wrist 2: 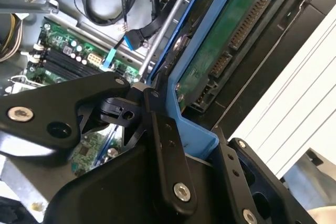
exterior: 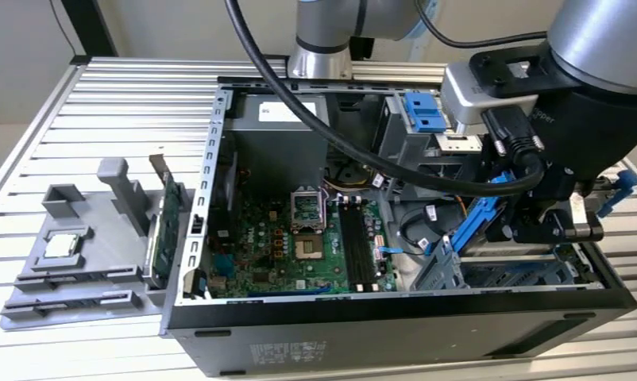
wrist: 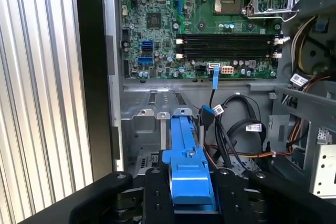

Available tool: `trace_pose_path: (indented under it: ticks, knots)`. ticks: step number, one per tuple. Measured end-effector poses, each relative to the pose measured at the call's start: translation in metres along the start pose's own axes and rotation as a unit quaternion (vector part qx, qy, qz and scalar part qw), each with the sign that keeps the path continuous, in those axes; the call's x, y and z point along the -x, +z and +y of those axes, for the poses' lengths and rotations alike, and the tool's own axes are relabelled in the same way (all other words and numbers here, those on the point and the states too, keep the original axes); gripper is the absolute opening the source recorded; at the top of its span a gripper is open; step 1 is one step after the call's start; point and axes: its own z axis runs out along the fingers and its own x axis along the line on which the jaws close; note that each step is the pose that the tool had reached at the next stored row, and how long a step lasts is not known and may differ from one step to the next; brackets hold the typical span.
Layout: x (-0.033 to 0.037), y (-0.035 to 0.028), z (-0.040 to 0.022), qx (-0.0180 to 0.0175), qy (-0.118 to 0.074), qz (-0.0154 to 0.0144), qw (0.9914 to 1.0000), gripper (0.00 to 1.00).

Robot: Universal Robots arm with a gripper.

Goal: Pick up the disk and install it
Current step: 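Insert the disk into the insertion slot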

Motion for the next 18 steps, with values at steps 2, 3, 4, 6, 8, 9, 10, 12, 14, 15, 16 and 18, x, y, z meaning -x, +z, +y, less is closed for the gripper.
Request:
trace_pose_path:
  ticks: [2,3,4,6,8,9,10,12,14,15,16,18]
  knots:
    - [-0.0001,0.0035,0.0003,0.0000,0.000,0.0000,1.00000,0.00]
    - [-0.0001,0.0054,0.0004,0.0000,0.000,0.0000,1.00000,0.00]
    - [-0.0002,0.0075,0.0006,0.0000,0.000,-0.0001,1.00000,0.00]
    - [-0.0003,0.0095,0.0008,0.0001,0.000,0.0000,1.00000,0.00]
    - [-0.0004,0.0094,0.0008,0.0001,0.000,0.0002,1.00000,0.00]
    - [-0.0004,0.0094,0.0008,0.0001,0.000,0.0002,1.00000,0.00]
    - [-0.0004,0.0094,0.0008,0.0001,0.000,0.0003,1.00000,0.00]
    - [-0.0004,0.0095,0.0008,0.0001,0.000,0.0003,1.00000,0.00]
    - [-0.0004,0.0095,0.0008,0.0001,0.000,0.0003,1.00000,0.00]
    - [-0.0004,0.0095,0.0008,0.0001,0.000,0.0004,1.00000,0.00]
    - [-0.0004,0.0095,0.0008,0.0001,0.000,0.0004,1.00000,0.00]
    - [-0.0005,0.0093,0.0008,-0.0001,0.000,0.0010,1.00000,1.00]
